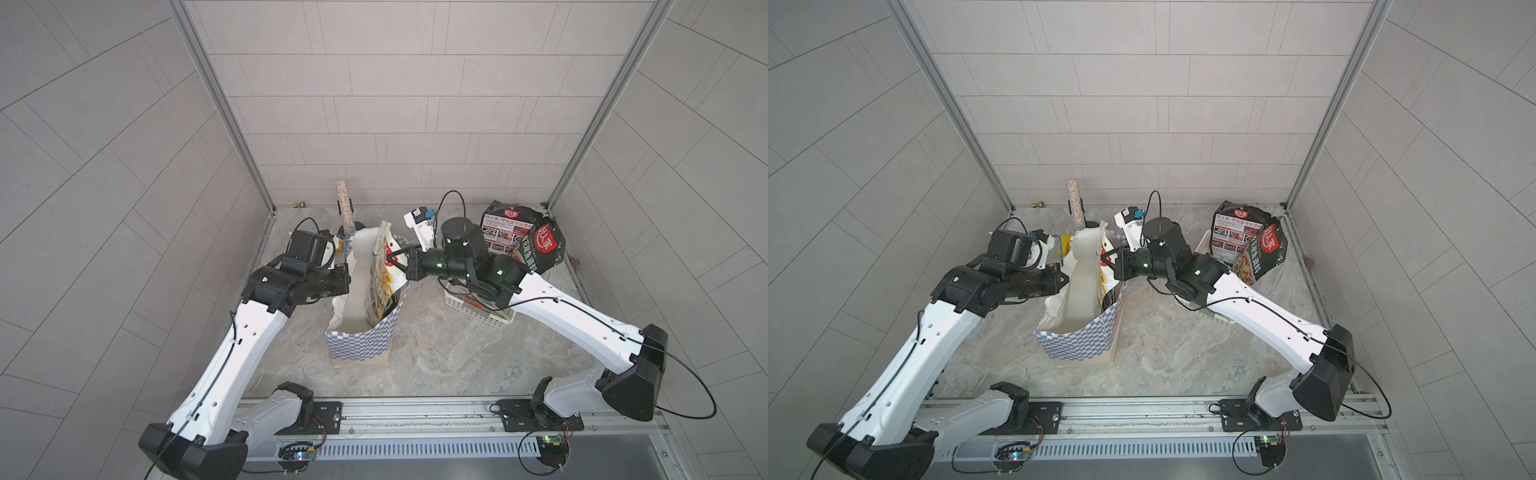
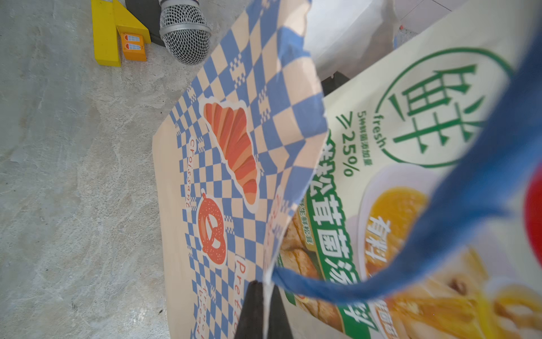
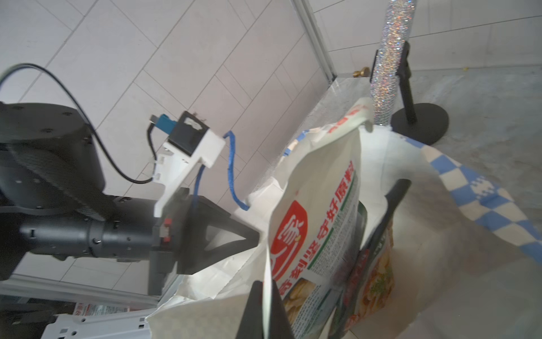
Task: Place the condiment packets inside the bag
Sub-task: Place the condiment packet in the paper bag, then pick up the condiment packet from the storage box.
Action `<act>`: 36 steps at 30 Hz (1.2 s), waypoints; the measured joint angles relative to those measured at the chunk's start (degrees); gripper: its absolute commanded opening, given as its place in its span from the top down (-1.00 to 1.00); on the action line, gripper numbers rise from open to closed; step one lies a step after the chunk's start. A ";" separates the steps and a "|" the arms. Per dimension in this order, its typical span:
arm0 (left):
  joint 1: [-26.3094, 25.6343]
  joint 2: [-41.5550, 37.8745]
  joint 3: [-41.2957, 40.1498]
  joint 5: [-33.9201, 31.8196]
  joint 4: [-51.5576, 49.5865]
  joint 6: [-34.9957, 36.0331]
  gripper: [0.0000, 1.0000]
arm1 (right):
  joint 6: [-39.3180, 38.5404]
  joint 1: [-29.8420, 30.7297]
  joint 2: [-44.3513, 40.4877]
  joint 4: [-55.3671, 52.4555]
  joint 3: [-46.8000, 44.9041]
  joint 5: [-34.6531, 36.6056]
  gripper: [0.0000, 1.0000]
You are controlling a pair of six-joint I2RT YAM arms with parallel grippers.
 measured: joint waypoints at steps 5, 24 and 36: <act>0.00 0.00 0.00 -0.02 0.15 0.00 1.00 | -1.25 0.00 -0.55 -0.81 -0.07 3.76 0.26; 0.00 0.09 -0.09 0.02 0.13 0.04 1.00 | -15.74 -39.36 -29.16 -14.21 -21.99 0.33 -0.20; 0.00 0.35 -0.09 0.11 0.13 0.22 1.00 | -12.87 -48.59 -38.21 -22.34 -27.69 14.53 -0.44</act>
